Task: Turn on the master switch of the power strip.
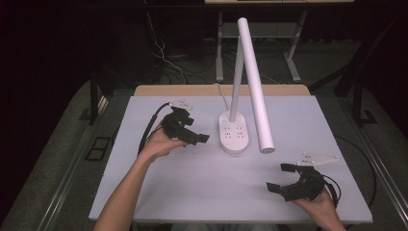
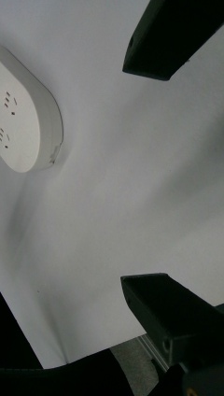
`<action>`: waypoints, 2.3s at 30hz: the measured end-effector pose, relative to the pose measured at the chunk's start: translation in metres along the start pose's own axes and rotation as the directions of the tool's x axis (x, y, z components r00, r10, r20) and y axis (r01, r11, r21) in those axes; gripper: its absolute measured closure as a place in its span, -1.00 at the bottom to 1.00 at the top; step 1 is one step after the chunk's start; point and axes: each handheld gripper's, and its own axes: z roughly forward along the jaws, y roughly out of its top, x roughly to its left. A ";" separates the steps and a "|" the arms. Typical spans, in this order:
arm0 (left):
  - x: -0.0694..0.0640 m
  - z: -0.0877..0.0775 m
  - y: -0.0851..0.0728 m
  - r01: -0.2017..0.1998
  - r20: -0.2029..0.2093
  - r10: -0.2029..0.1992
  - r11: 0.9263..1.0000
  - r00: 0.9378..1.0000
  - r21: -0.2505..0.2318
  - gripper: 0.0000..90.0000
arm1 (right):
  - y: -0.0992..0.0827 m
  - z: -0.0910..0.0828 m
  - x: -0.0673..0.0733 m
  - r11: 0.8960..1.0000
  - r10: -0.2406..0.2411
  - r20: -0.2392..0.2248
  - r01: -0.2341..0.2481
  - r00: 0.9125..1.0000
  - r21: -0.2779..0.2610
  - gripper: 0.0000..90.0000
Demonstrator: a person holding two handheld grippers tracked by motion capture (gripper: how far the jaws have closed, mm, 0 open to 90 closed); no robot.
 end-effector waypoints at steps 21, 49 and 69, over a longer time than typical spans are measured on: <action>0.023 0.018 0.032 0.030 -0.032 -0.029 0.999 0.999 0.034 -0.79 | 0.000 0.001 0.000 1.000 -0.007 0.003 0.007 1.000 0.004 -1.00; 0.053 0.054 0.051 0.123 -0.055 -0.125 0.992 0.991 -0.026 -0.01 | -0.001 0.001 0.000 1.000 -0.010 0.001 0.010 1.000 0.006 -1.00; 0.057 0.094 0.044 0.151 -0.029 -0.153 0.988 0.988 -0.040 0.27 | -0.001 0.001 0.001 1.000 -0.017 -0.001 0.017 1.000 0.013 -1.00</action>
